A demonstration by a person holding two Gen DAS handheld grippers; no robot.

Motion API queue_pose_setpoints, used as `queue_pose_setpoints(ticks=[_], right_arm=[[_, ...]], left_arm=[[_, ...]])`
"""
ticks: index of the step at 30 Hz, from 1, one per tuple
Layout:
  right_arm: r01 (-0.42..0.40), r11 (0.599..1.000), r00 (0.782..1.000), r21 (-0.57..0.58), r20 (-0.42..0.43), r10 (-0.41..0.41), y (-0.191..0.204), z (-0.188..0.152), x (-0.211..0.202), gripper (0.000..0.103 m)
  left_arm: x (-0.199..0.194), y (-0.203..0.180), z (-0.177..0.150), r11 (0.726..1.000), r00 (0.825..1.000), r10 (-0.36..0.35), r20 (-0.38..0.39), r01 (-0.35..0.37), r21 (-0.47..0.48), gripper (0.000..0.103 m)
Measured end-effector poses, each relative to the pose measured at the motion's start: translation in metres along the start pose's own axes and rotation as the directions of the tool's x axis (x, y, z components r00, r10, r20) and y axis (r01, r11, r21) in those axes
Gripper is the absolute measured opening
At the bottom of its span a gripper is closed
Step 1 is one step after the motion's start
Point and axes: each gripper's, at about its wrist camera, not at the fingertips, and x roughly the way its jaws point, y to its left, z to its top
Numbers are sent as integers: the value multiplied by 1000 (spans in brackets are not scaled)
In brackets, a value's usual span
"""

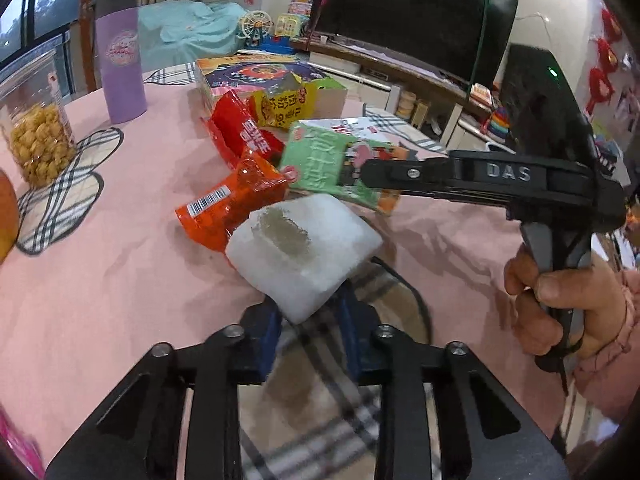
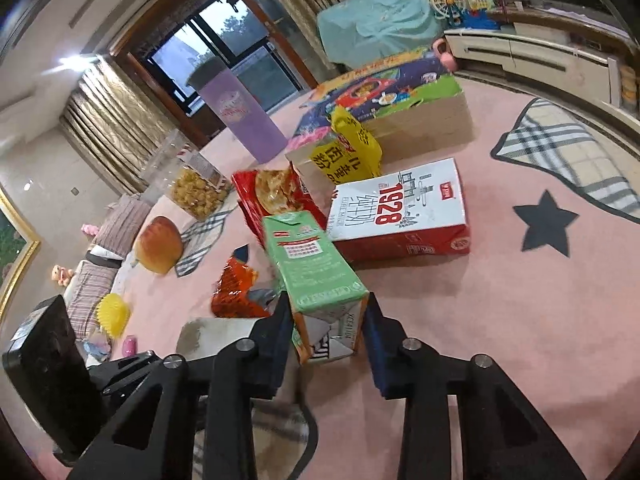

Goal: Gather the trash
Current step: 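Grasp the white foam block with left tool while right tool grasps green milk carton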

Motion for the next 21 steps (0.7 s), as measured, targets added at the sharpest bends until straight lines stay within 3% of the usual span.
queue_pose_setpoints(ticks=[4,11,13,14,15,18,20,21], right_arm=[[26,1000,999,0,43,-25,-5,-13,-29,33],[143,989,988,-41,69,-140,-16,-52,-74,33],[162,986,985,-47,67,-158,-18,-58,-78,33],[167,985,985,-51,61,-163,-19,-60,-79,33],[171,984,984,-54,55,-168,-19,-61,-79,33],[175,983,984,-61,52,-171,-16,-61,-76,37],[181,981,983,-71,56,-177,-13,-60,-74,49],[179,981,983,-78,57,-174,-11,-60,-72,62]], left_arm=[[-11,-16,-12,999,1000,-20,16,20,-29,14],[-17,-43,-35,998,999,-46,-22,45,-35,15],[-15,-44,-38,1000,999,-21,-43,21,-20,28],[-15,-43,-38,1000,999,-2,-55,1,-18,49],[-16,-41,-39,1000,999,18,-52,-19,-19,62],[-20,-32,-38,998,997,54,-49,-56,-28,72],[-23,-24,-40,993,993,108,-45,-110,-43,77],[-24,-19,-39,991,992,119,-44,-121,-53,77]])
